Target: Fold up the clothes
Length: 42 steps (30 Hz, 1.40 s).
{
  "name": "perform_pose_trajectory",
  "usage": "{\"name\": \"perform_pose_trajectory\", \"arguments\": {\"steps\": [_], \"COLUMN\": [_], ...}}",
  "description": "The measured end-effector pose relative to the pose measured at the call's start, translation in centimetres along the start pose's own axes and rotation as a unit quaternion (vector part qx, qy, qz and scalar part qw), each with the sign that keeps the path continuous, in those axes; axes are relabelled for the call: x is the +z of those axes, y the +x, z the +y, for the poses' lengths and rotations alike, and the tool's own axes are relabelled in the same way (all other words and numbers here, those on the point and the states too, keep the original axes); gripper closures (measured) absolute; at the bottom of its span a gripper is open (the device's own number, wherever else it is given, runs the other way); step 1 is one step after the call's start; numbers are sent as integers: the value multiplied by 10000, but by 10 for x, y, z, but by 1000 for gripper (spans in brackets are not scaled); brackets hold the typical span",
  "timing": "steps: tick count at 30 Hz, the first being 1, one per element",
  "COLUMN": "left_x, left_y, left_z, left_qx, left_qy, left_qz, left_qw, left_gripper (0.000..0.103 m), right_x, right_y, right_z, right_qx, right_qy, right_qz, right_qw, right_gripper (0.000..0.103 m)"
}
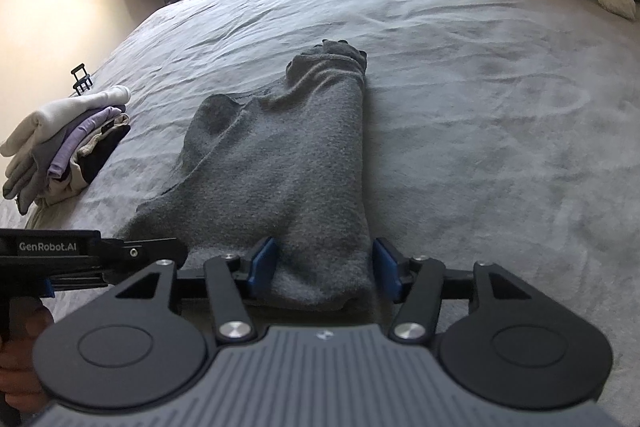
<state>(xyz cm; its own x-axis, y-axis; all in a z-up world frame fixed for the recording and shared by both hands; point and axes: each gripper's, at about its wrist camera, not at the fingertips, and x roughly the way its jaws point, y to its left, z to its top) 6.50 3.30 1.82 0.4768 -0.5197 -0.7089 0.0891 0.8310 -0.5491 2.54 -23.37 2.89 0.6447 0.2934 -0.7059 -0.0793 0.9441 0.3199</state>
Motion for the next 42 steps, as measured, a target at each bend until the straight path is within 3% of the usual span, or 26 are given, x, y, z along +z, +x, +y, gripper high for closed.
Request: {"name": "perform_pose_trajectory", "arguments": {"steps": [4, 8, 17, 20, 22, 30, 37, 42], "left_x": [0, 1, 5, 4, 5, 10, 7, 7], "left_y": [-1, -1, 1, 0, -2, -6, -8, -4], "left_z": [-2, -2, 4, 1, -2, 11, 4, 8], "left_qx": [61, 45, -119, -34, 74, 15, 178, 85], "left_qy": [110, 127, 35, 156, 271, -121, 54, -34], "left_qz": [-40, -23, 124, 97, 78, 202, 121, 168], "left_qw": [9999, 9999, 9998, 9998, 9996, 9997, 9998, 9998], "left_gripper": [75, 78, 66, 68, 74, 75, 75, 73], "right_x": [0, 0, 2, 3, 4, 4, 2, 0], "right_y": [0, -2, 0, -1, -1, -5, -6, -6], "right_z": [1, 3, -6, -6, -6, -1, 6, 12], "right_qx": [40, 75, 237, 150, 86, -33, -174, -289], "right_qy": [46, 61, 362, 354, 352, 133, -98, -375], "right_qz": [-38, -88, -30, -24, -21, -103, -180, -251], "right_qw": [10000, 9999, 9991, 9993, 9993, 9999, 9996, 9986], "right_gripper": [43, 50, 50, 65, 67, 73, 73, 73]}}
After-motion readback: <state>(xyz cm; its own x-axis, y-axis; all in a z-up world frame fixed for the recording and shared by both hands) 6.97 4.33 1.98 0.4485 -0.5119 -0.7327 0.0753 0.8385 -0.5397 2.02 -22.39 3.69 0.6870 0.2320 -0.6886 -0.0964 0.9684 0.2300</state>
